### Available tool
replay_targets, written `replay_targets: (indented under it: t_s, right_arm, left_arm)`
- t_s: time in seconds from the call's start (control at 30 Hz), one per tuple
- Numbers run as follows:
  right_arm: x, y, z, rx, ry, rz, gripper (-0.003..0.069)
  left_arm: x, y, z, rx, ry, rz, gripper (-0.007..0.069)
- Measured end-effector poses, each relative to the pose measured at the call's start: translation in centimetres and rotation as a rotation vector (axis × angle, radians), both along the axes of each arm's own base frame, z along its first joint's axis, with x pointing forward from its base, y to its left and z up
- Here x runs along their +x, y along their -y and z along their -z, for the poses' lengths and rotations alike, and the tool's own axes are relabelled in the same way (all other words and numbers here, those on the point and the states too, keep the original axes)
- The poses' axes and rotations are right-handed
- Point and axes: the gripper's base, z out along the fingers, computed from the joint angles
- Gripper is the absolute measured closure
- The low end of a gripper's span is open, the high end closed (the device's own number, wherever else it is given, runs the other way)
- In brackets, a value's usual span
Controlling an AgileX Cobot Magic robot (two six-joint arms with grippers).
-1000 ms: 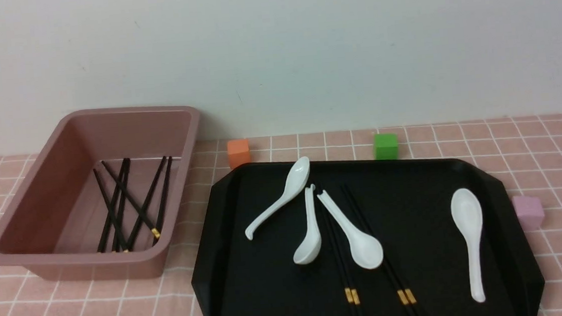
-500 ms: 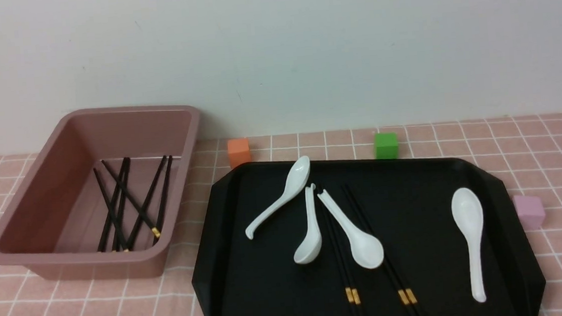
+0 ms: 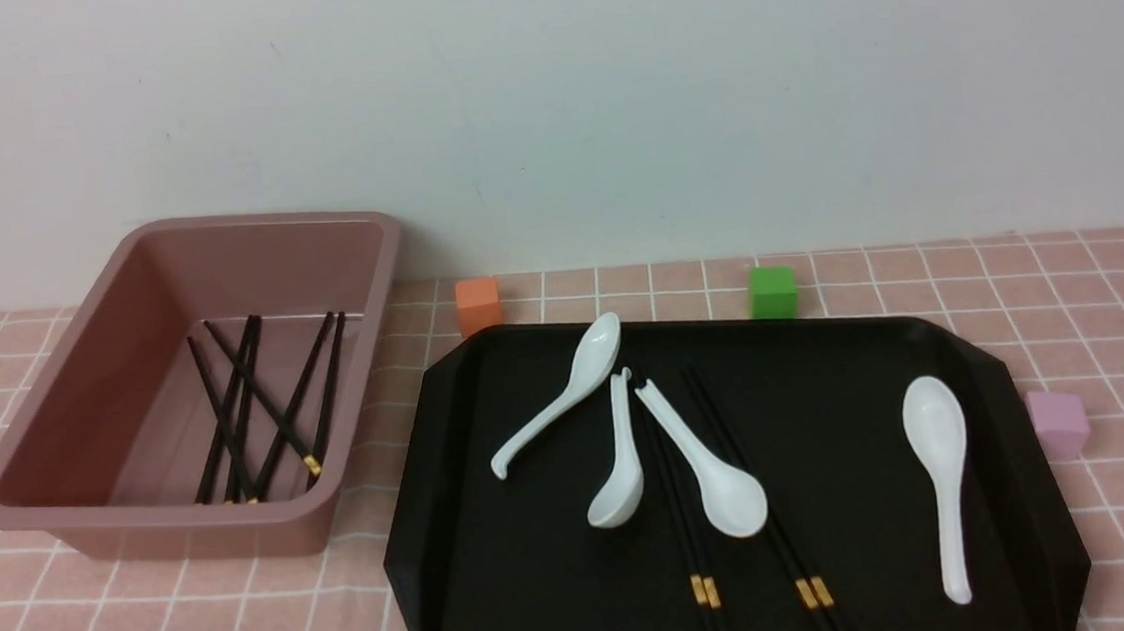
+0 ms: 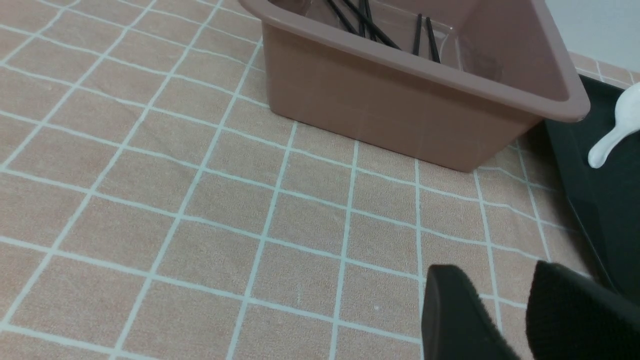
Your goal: On pink tablecloth take chopsticks from black tray and put them in box.
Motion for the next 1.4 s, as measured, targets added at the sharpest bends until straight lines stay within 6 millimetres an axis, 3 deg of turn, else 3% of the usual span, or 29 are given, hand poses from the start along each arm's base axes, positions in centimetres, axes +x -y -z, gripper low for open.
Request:
replay_targets:
  t_s: [1.4]
  right_arm:
    - [-0.04,-0.17,0.02,-0.054,0.001,-0.036,0.0659]
  left_arm:
    - [0.0,0.0,0.0,-0.001,0.0,0.0,0.0386]
